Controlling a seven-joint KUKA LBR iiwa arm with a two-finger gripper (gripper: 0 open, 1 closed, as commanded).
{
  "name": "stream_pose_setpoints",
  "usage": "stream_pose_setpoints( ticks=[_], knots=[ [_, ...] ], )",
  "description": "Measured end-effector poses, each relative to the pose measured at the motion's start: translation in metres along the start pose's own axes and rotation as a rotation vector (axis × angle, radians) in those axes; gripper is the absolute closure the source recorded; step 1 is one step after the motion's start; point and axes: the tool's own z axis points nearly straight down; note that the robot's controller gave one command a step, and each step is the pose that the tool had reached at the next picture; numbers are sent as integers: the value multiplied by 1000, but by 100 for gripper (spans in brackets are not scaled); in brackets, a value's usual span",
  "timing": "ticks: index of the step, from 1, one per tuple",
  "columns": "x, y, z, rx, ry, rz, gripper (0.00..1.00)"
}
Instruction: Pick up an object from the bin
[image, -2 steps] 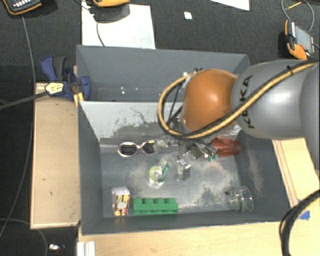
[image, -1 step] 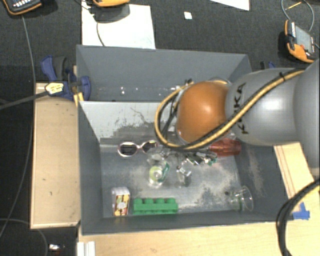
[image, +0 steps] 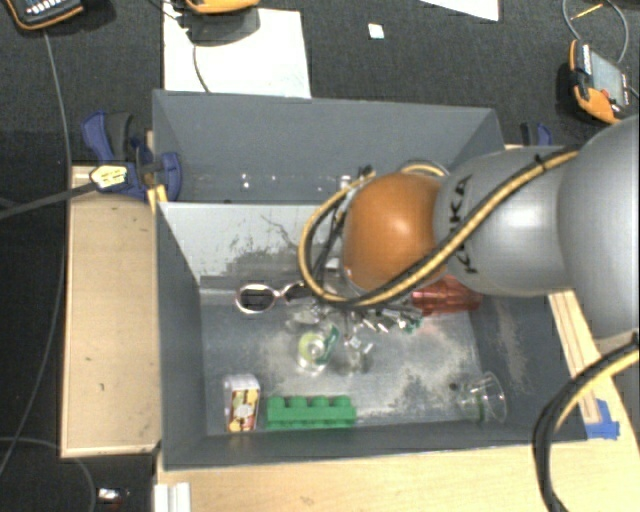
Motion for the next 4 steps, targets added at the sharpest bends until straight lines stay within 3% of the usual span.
stream_pose_setpoints(
  ticks=[1,3,4],
  knots=[
    [8,1,0,-6,7,11,100],
    [9,3,-18,-9,9,15,100],
    [9,3,-60,-10,10,18,100]
  ],
)
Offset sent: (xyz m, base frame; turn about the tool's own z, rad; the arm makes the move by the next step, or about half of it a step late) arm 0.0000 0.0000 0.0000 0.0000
